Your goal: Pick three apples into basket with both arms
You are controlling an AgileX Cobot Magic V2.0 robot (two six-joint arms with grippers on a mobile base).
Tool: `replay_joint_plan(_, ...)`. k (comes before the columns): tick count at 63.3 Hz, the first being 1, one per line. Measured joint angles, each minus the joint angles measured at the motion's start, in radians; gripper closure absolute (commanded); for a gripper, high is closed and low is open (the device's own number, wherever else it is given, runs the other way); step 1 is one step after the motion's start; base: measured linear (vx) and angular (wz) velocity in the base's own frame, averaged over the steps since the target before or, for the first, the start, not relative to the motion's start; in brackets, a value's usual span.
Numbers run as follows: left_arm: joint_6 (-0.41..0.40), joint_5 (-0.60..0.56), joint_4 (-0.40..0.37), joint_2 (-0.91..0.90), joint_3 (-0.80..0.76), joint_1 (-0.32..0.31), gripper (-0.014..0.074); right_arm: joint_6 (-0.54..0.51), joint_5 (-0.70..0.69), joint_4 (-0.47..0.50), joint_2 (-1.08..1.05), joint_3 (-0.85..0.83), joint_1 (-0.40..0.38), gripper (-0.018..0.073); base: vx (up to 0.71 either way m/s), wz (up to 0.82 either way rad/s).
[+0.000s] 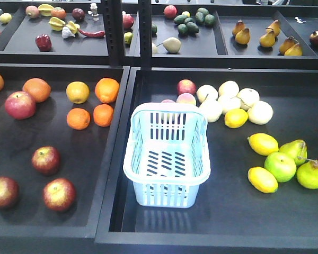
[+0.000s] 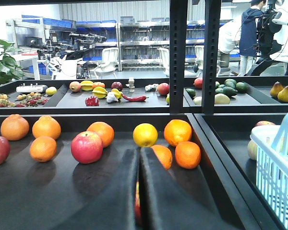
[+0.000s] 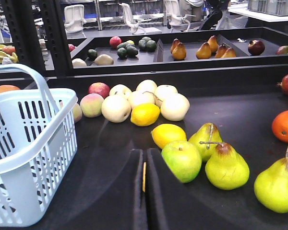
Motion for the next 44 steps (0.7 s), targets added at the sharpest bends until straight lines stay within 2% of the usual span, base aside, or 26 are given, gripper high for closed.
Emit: replay_joint_plan(44,0.000,0.000,0.000,0.000,0.000,0.000,0.0602,0.000,0.000,0.000,0.000,0.000,0.000,0.0564,0.11,0.00)
